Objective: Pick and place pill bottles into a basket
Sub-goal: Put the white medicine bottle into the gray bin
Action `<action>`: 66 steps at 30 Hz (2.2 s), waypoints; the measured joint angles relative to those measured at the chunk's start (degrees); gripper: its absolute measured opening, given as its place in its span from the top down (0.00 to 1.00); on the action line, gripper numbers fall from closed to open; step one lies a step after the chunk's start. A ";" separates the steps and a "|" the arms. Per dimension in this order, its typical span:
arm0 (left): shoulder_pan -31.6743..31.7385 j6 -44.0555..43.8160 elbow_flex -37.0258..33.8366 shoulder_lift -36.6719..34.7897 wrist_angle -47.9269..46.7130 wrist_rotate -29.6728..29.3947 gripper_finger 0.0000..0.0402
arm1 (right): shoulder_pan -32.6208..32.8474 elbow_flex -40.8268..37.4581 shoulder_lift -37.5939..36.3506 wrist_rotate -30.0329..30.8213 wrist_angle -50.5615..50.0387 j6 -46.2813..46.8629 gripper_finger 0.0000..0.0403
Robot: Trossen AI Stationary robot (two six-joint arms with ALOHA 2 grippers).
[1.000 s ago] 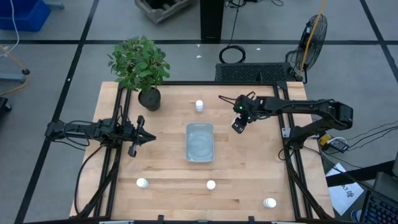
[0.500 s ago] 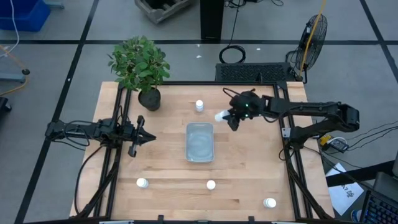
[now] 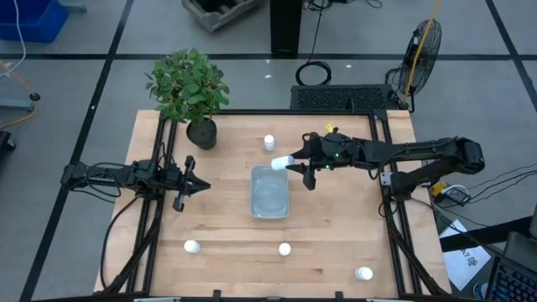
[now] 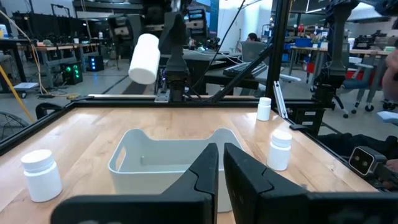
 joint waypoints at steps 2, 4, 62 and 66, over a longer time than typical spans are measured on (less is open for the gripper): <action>0.00 0.00 0.00 0.02 -0.02 0.00 0.92 | 0.37 2.76 0.94 0.05 -2.64 -0.28 0.63; 0.01 -0.02 0.00 0.01 -0.01 0.00 0.92 | 0.37 5.35 1.92 -0.01 -5.75 -0.48 0.63; 0.00 -0.01 0.00 0.02 0.00 0.00 0.92 | -0.57 28.98 37.02 -6.35 -34.61 -6.54 0.56; 0.02 0.00 0.00 0.01 0.00 0.00 0.92 | -0.57 28.91 37.02 -6.35 -34.76 -7.10 0.55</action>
